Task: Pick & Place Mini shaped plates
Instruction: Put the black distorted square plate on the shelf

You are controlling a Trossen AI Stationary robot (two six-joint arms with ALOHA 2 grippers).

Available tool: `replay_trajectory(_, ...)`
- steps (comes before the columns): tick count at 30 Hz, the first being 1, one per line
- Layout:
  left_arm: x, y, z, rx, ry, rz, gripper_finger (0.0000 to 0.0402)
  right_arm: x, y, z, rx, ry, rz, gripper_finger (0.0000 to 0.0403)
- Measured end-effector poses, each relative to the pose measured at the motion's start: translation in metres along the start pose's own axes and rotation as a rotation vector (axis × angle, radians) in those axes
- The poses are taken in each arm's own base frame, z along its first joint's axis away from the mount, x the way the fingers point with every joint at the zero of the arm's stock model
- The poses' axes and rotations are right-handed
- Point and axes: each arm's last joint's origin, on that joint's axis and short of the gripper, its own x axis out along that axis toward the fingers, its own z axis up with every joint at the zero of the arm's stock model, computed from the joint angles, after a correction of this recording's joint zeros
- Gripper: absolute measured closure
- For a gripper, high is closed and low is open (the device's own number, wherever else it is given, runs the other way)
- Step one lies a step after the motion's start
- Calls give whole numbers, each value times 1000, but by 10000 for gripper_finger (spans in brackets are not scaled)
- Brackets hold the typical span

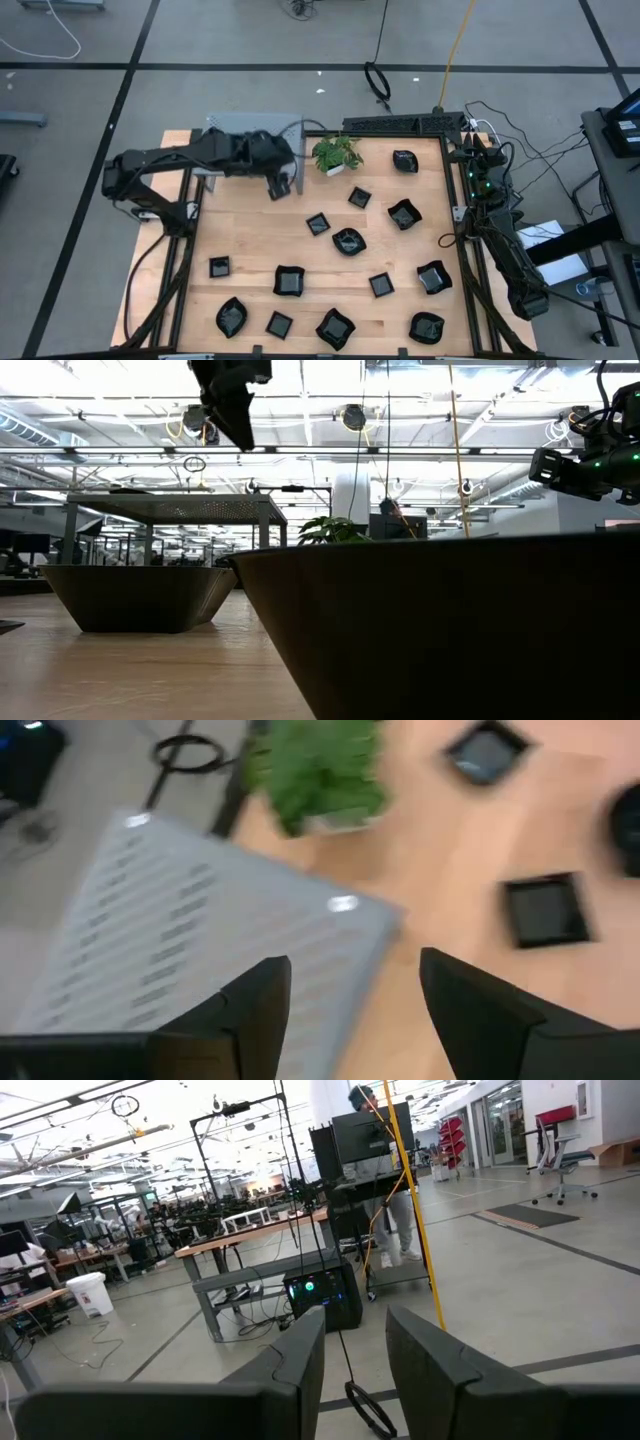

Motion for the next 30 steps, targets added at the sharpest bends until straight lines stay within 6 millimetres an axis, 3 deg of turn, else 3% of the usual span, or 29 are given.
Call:
replay_trajectory(6, 7, -41, 0, 81, 17, -61, 174, 0, 0, 0, 0, 0, 0, 303)
replay_trajectory(17, 25, -108, -12, -50, 142, -157, 174, 0, 0, 0, 0, 0, 0, 303)
replay_trajectory(25, 19, -181, -40, 97, 316, -498, 174, 0, 0, 0, 0, 0, 0, 303)
replay_trajectory(30, 14, -228, -66, 258, 330, -544, 174, 0, 0, 0, 0, 0, 0, 303)
